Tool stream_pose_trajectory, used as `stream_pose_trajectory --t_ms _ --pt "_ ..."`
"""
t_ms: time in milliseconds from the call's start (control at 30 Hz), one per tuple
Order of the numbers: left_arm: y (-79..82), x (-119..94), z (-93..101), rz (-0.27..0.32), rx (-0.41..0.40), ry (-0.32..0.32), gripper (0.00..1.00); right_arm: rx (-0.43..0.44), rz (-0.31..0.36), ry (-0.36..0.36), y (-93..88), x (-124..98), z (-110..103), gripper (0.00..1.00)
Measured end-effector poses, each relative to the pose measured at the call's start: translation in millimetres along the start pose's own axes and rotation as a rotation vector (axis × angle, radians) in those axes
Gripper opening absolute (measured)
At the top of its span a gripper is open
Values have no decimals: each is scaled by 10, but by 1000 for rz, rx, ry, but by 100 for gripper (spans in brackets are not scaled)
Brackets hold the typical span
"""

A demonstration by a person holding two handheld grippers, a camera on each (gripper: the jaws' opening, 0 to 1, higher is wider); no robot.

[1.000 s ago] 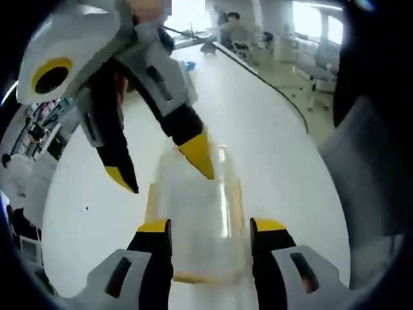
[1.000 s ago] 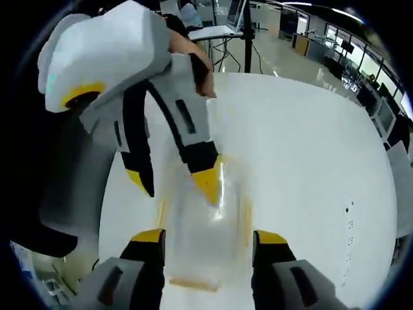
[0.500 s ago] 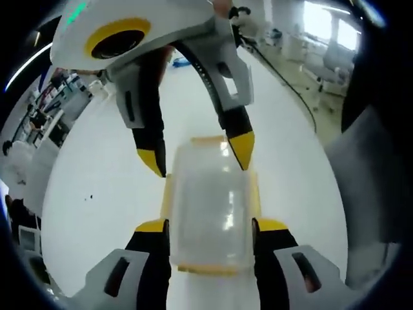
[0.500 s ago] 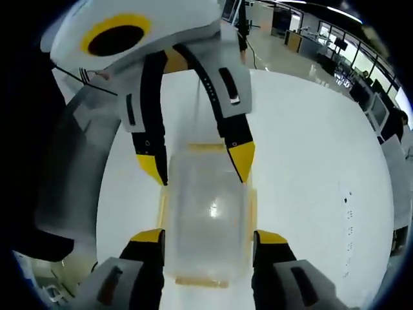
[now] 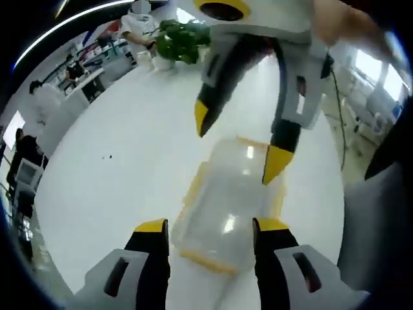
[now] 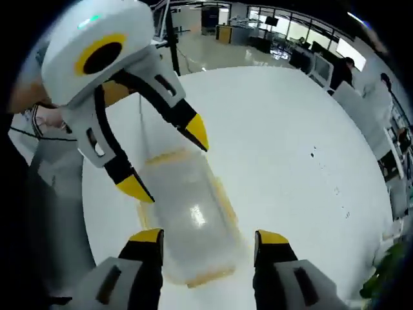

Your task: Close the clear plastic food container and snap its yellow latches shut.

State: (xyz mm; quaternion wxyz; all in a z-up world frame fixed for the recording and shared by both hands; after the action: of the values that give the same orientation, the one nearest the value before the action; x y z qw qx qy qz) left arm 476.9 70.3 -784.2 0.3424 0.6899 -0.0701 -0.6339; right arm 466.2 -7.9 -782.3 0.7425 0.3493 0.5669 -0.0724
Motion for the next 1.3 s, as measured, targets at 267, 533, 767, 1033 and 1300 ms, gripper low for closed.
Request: stream_pose_trajectory --t_ms 267,533,767,1033,1300 --pt "-108 -12 43 -15 -263 106 51 226 12 -112 -89 -47 -37 57" --pt "-70 -20 79 25 -351 147 51 301 21 -154 -149 -59 20 57" --pt "-41 -59 55 110 -419 129 57 342 93 -137 -154 -68 53 57" --pt "-19 -146 -11 305 -477 155 57 537 304 -145 -225 -87 53 58" --pt "-234 -156 16 437 -625 196 53 726 398 -125 -389 -82 20 59"
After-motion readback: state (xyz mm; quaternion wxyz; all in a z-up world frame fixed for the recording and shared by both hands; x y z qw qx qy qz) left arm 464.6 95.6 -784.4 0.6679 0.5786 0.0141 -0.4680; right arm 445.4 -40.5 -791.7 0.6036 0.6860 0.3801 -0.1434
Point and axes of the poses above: the point that each gripper's makers call its tool centre point, and the gripper's own axes: x roughly forward along the fingers, z roughly to its right, y roughly out of its top, the point moved 1 cm from there along -x, roughly backward along the fingers, and after that the axes turned 8 degrees about -y, right-handed, at the moved point
